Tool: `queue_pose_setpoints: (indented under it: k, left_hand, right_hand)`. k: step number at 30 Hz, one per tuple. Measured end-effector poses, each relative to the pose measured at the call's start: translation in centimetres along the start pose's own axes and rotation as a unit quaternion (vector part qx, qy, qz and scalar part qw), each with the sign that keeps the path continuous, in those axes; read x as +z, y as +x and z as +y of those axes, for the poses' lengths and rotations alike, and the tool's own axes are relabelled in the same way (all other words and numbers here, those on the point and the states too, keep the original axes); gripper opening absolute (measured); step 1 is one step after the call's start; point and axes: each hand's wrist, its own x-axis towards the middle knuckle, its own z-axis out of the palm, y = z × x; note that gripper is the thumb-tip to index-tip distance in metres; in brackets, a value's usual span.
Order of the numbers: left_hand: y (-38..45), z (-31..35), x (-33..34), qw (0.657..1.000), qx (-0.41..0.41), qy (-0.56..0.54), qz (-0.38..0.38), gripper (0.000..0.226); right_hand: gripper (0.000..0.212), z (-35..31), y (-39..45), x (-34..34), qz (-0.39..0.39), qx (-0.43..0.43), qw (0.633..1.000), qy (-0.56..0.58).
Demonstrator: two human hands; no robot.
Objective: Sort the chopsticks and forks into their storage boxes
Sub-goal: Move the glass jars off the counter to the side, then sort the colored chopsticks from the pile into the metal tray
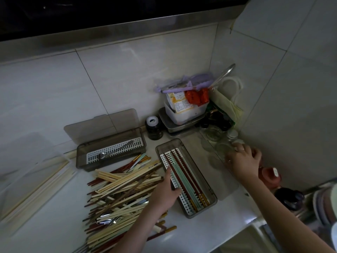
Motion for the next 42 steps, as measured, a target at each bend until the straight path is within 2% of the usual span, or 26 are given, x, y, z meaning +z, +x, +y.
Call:
queue_pose_setpoints:
  k: [10, 18, 22, 24, 27, 29, 32, 35, 38, 42]
  left_hand:
    - [-0.2, 0.0, -0.1, 1.000, 0.000, 0.005, 0.008, 0.082]
    - [-0.1, -0.9, -0.2, 1.000, 0.019, 0.000, 0.004, 0.074]
    - [-0.6, -2.0, -0.5, 0.999, 0.043, -0.004, 0.026, 0.067]
    - [-1.3, -2.6, -0.9, 0.997, 0.056, 0.011, 0.055, 0.060]
    - [-2.7, -3.9, -2.0, 0.989, 0.073, 0.076, 0.107, 0.040]
    - [-3.7, -5.5, -2.9, 0.980, 0.081, 0.125, 0.135, 0.029]
    - [-5.4, -8.4, -4.2, 0.968, 0.084, 0.157, 0.178, 0.021]
    - [-7.1, -10.9, -4.9, 0.959, 0.094, 0.176, 0.203, 0.019]
    - [-8.6, -13.1, -5.1, 0.946, 0.104, 0.208, 0.224, 0.021]
    - [-10.1, -15.6, -4.2, 0.940, 0.100, 0.248, 0.213, 0.019]
  right_hand:
    - [0.026, -0.5, 0.3, 0.6, -0.017, 0.036, 0.998, -0.057]
    - [0.034, -1.2, 0.1, -1.5, -0.080, 0.036, 0.995, -0.051]
    - [0.041, -1.9, -0.1, -4.5, -0.019, 0.084, 0.994, 0.067]
    - [0.046, -2.6, -0.3, -6.3, 0.022, 0.107, 0.983, 0.146]
    - [0.048, -4.5, -1.3, -8.6, 0.106, 0.096, 0.959, 0.245]
    - [0.044, -6.3, -2.3, -9.4, 0.165, 0.056, 0.944, 0.279]
    - [0.033, -10.0, -4.2, -9.1, 0.230, -0.075, 0.918, 0.315]
    - [0.028, -14.3, -7.4, -7.1, 0.175, -0.220, 0.903, 0.325]
    - [0.026, -17.5, -10.7, -3.5, 0.013, -0.350, 0.893, 0.284]
    - [0.024, -19.2, -14.0, 1.1, -0.185, -0.391, 0.882, 0.186]
